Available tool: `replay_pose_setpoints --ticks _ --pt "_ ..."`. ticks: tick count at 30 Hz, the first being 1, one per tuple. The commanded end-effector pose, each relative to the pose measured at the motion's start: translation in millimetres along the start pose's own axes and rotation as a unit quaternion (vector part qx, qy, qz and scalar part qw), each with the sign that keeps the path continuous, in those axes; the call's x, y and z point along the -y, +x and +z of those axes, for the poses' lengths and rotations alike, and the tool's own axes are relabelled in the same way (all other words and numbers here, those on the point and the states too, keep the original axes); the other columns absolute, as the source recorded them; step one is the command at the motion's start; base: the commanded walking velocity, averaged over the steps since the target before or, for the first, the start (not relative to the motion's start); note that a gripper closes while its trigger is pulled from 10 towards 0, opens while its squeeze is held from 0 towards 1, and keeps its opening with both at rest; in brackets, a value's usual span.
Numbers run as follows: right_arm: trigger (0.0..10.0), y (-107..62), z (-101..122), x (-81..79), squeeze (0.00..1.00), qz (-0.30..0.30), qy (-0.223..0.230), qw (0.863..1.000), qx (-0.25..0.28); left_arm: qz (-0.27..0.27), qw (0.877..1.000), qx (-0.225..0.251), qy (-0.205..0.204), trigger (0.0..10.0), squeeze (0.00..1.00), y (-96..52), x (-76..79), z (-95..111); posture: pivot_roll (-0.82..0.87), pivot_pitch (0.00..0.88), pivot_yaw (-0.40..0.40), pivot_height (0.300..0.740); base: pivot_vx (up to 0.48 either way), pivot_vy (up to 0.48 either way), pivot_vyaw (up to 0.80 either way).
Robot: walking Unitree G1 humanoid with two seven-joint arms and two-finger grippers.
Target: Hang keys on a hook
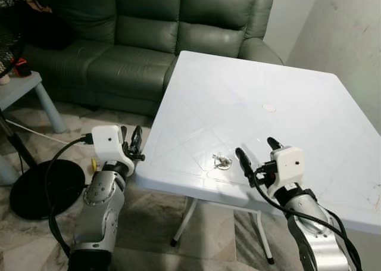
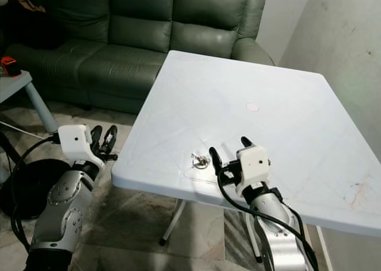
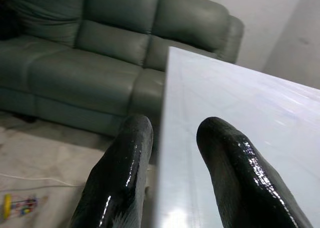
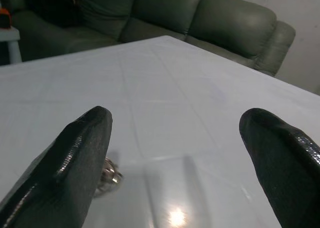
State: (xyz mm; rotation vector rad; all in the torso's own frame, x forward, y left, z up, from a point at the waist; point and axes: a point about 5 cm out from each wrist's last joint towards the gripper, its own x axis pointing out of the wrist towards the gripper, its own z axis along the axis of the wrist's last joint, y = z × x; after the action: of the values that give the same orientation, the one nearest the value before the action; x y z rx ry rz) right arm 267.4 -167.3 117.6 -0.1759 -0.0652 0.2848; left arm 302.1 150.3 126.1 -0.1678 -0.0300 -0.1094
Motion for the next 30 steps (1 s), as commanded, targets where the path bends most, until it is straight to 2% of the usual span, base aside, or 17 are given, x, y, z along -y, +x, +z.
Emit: replay_pose_setpoints --ticks 1,6,7,11,15,20,26,30 --pt "10.0 0.9 1 6.3 0.00 0.003 -0.015 1.000 -0.007 -0.024 1.000 0.011 0.000 10.0 0.00 -1.8 4.0 4 0.13 0.035 -0.100 0.740 0.000 0.000 0.00" --pt "10.0 4.1 3 8.5 0.00 0.015 -0.035 0.999 -0.001 -0.045 0.999 0.016 0.013 10.0 0.00 -5.1 6.0 5 0.13 0.042 -0.102 0.740 0.000 0.000 0.00" --pt "10.0 6.4 2 7.5 0.00 0.026 -0.061 0.998 -0.004 -0.051 0.999 0.013 0.014 10.0 0.00 -6.1 8.0 4 0.13 0.050 -0.102 0.740 0.000 0.000 0.00" --pt "10.0 12.1 -1 1.9 0.00 0.056 -0.051 0.997 -0.017 -0.055 0.998 0.017 0.009 10.0 0.00 -7.2 11.9 5 0.13 0.061 -0.106 0.740 0.000 0.000 0.00" --pt "10.0 21.8 2 -6.0 0.00 0.088 -0.066 0.994 -0.014 -0.047 0.999 0.018 -0.005 10.0 0.00 -6.7 13.4 6 0.14 0.075 -0.119 0.740 0.000 0.000 0.00" --pt "10.0 35.1 7 -10.7 0.00 0.109 -0.064 0.992 -0.006 -0.056 0.998 0.015 -0.001 10.0 0.00 -11.8 18.2 6 0.15 0.087 -0.130 0.740 0.000 0.000 0.00" --pt "10.0 45.8 15 -13.3 0.00 0.120 -0.035 0.992 0.001 -0.061 0.998 0.008 -0.001 10.0 0.00 -20.6 25.1 1 0.17 0.107 -0.147 0.740 0.000 0.000 0.00" --pt "10.0 52.7 20 -15.5 0.00 0.135 -0.009 0.991 0.005 -0.069 0.998 -0.005 -0.003 10.0 0.00 -30.9 36.6 -5 0.18 0.128 -0.162 0.740 0.000 0.000 0.00"
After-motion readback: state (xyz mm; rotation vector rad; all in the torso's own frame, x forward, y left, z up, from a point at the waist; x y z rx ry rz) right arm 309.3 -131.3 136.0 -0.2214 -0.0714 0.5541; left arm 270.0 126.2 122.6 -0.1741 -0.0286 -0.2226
